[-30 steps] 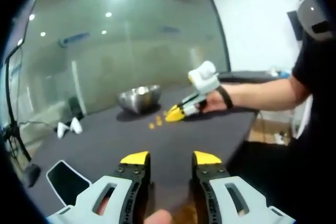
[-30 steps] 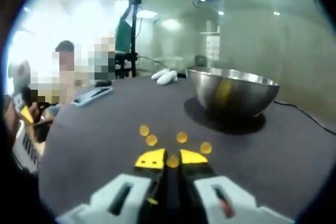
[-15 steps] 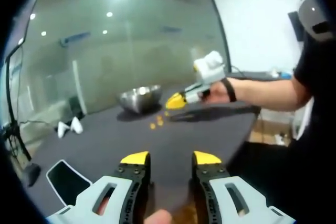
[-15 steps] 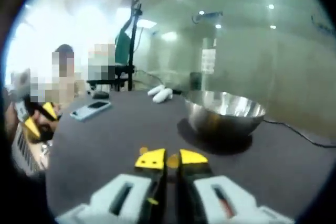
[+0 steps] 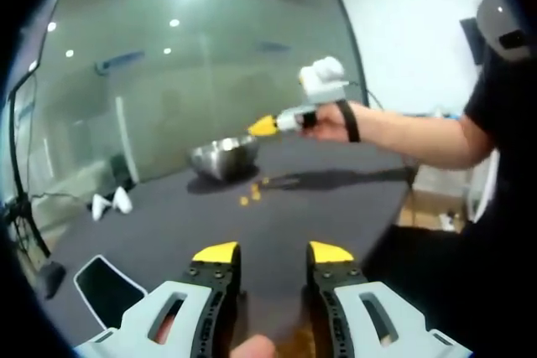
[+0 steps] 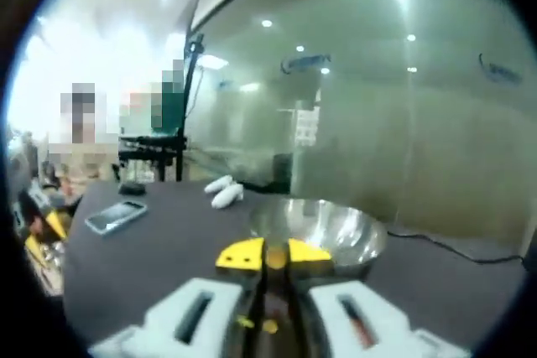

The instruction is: Pick up the QQ candy scattered on the table and place it into the stainless steel bowl on the table

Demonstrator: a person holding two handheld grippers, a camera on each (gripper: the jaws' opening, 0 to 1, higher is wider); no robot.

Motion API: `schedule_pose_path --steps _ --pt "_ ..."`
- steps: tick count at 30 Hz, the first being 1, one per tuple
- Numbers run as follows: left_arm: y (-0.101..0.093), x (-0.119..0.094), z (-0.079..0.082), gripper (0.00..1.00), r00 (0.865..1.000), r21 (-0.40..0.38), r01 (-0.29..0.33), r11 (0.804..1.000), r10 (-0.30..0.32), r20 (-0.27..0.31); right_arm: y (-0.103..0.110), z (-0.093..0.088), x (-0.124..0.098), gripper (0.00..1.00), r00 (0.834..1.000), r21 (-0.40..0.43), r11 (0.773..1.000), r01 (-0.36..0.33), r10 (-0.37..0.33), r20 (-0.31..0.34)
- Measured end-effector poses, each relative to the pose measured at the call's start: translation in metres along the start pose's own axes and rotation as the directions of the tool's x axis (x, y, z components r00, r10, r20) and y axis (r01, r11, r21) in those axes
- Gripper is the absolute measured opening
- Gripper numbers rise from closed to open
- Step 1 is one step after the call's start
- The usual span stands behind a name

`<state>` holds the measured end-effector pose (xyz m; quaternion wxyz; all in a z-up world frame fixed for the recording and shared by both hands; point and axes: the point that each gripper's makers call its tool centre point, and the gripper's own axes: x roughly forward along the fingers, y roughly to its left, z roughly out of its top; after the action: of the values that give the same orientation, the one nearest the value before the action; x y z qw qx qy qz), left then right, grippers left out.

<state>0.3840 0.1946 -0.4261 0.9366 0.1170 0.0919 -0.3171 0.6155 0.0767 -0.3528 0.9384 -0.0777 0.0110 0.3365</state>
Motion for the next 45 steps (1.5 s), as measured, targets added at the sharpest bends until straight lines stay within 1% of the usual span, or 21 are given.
schedule_pose_path --steps 2,3,8,10,12,16,21,25,27,31,32,35,38,45 --pt "0.001 -0.001 0.001 0.33 1.0 0.0 -0.001 1.0 0.001 0.001 -0.005 0.006 0.006 0.1 1.0 -0.007 1.0 0.003 -0.003 0.005" --pt "0.002 -0.001 0.001 0.33 1.0 -0.001 -0.003 1.0 0.003 0.002 -0.011 0.011 0.012 0.1 1.0 -0.01 1.0 0.011 -0.011 0.008" --pt "0.004 -0.001 0.001 0.33 1.0 -0.002 -0.008 1.0 0.008 0.003 -0.023 0.018 0.03 0.1 1.0 -0.032 0.999 0.016 -0.016 0.019" --pt "0.004 0.0 0.0 0.33 1.0 -0.004 -0.006 1.0 0.006 0.0 -0.026 0.019 0.04 0.1 1.0 -0.057 0.998 0.01 -0.01 0.014" --pt "0.004 0.001 -0.002 0.33 1.0 -0.004 -0.004 1.0 0.004 -0.003 -0.029 0.017 0.049 0.1 1.0 -0.063 0.998 0.004 -0.005 -0.002" --pt "0.005 0.002 -0.003 0.33 1.0 -0.008 -0.003 1.0 0.003 -0.006 -0.034 0.019 0.062 0.1 1.0 -0.055 0.998 -0.006 0.005 -0.003" --pt "0.006 0.003 -0.003 0.33 1.0 -0.012 -0.004 1.0 0.004 -0.009 -0.044 0.017 0.073 0.1 1.0 -0.017 1.0 0.001 -0.001 -0.017" --pt "0.007 0.003 -0.003 0.33 1.0 -0.007 -0.004 1.0 0.004 -0.004 -0.047 0.013 0.077 0.1 0.999 -0.008 1.0 0.0 0.0 -0.036" --pt "0.009 0.002 -0.004 0.33 1.0 -0.019 -0.008 1.0 0.008 -0.001 -0.049 0.011 0.078 0.1 0.999 -0.004 1.0 0.003 -0.003 -0.043" --pt "0.007 0.003 -0.007 0.33 1.0 -0.014 -0.002 1.0 0.002 -0.011 -0.053 0.007 0.078 0.1 0.999 0.008 1.0 0.012 -0.012 -0.05" --pt "0.007 0.003 -0.007 0.33 1.0 -0.017 0.0 1.0 0.0 -0.009 -0.053 0.006 0.078 0.11 0.999 0.009 1.0 0.014 -0.014 -0.053" --pt "0.008 0.003 -0.007 0.33 1.0 -0.019 -0.003 1.0 0.003 -0.009 -0.054 0.001 0.078 0.21 0.997 0.023 1.0 0.018 -0.016 -0.069" --pt "0.007 0.003 -0.008 0.33 1.0 -0.021 -0.003 1.0 0.003 -0.013 -0.054 0.0 0.074 0.17 0.998 0.04 0.999 0.015 -0.012 -0.069" --pt "0.007 0.007 -0.008 0.33 1.0 -0.023 -0.003 1.0 0.002 -0.013 -0.056 0.001 0.067 0.17 0.998 0.034 0.999 0.019 -0.017 -0.067"
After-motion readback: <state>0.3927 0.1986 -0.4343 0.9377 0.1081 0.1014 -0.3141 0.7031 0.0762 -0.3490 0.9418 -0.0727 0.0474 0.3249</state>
